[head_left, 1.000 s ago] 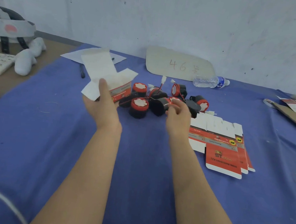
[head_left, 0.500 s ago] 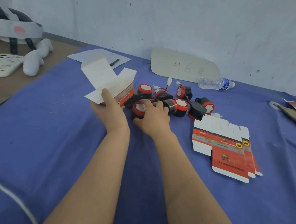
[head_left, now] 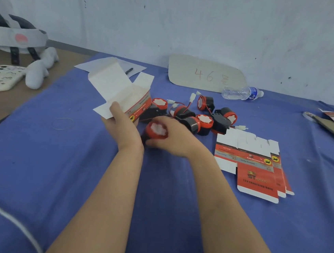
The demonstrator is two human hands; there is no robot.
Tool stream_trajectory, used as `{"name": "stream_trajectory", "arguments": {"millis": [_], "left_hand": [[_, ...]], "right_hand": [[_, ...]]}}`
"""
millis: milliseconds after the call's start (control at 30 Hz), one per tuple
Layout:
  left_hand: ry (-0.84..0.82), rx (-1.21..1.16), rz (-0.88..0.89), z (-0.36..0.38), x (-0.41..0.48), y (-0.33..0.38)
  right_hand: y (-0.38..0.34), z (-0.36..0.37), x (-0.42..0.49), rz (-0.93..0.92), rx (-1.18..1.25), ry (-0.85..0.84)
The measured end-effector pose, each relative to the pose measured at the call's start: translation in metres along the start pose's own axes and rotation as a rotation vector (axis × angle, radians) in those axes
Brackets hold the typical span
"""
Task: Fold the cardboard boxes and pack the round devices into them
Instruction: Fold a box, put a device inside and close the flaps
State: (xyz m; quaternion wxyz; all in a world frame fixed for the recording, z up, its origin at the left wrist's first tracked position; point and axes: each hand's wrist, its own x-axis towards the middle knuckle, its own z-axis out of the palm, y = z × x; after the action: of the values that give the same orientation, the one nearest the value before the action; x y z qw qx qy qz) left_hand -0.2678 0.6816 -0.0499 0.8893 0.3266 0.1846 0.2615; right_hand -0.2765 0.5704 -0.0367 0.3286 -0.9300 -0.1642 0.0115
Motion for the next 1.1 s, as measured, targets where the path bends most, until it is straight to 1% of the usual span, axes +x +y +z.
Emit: {"name": "stream_trajectory", "arguments": {"millis": [33,133,167,200,233,267,333,367,400,433,467,533,567,600,700,867,900,1000,1100], "left_hand": [[-0.001,0.002,0.004,0.0,0.0,0.0],[-0.033,0.05,0.029,0.003,-0.002,0.0],[-0.054,0.099,0.041,0.004,-0.003,-0.001],[-0.094,0.161,0.052,0.006,-0.005,-0.002],[-0.162,0.219,0.056,0.008,-0.008,-0.004],[-0.251,0.275,0.053,0.009,-0.013,-0.006],[-0.42,0.409,0.05,0.011,-0.02,-0.012],[-0.483,0.465,0.046,0.01,-0.023,-0.015],[-0.533,0.509,0.039,0.01,-0.025,-0.018],[-0.575,0.555,0.041,0.01,-0.027,-0.021],[-0.607,0.601,0.049,0.009,-0.028,-0.023],[-0.621,0.665,0.057,0.008,-0.029,-0.026],[-0.602,0.665,0.046,0.008,-0.029,-0.028],[-0.578,0.649,0.026,0.007,-0.029,-0.029],[-0.538,0.588,-0.033,0.004,-0.028,-0.031],[-0.577,0.486,-0.123,0.007,-0.027,-0.022],[-0.597,0.471,-0.142,0.008,-0.027,-0.02],[-0.655,0.469,-0.206,0.006,-0.029,-0.016],[-0.72,0.485,-0.246,0.003,-0.029,-0.017]], "right_hand": [[0.001,-0.005,-0.004,0.019,0.185,0.112],[-0.001,-0.032,-0.015,0.098,0.914,0.569],[-0.003,-0.045,-0.018,0.07,1.104,0.712],[-0.003,-0.057,-0.021,0.015,1.238,0.837],[-0.005,-0.068,-0.024,-0.035,1.269,0.958],[-0.009,-0.076,-0.027,-0.069,1.2,1.066],[-0.016,-0.081,-0.033,-0.116,0.934,1.217],[-0.02,-0.078,-0.035,-0.116,0.768,1.249],[-0.022,-0.073,-0.036,-0.104,0.574,1.242],[-0.02,-0.065,-0.036,-0.089,0.389,1.189],[-0.017,-0.056,-0.035,-0.067,0.245,1.088],[-0.009,-0.033,-0.033,-0.003,0.088,0.823],[-0.006,-0.022,-0.031,0.01,0.049,0.726],[-0.004,-0.013,-0.03,0.001,0.018,0.685],[-0.002,-0.001,-0.025,-0.032,-0.033,0.716],[0.006,0.002,-0.025,0.011,-0.123,0.75],[0.007,0.004,-0.025,0.017,-0.112,0.751],[0.007,0.007,-0.027,-0.008,0.034,0.762],[0.006,0.01,-0.027,-0.063,0.042,0.718]]}}
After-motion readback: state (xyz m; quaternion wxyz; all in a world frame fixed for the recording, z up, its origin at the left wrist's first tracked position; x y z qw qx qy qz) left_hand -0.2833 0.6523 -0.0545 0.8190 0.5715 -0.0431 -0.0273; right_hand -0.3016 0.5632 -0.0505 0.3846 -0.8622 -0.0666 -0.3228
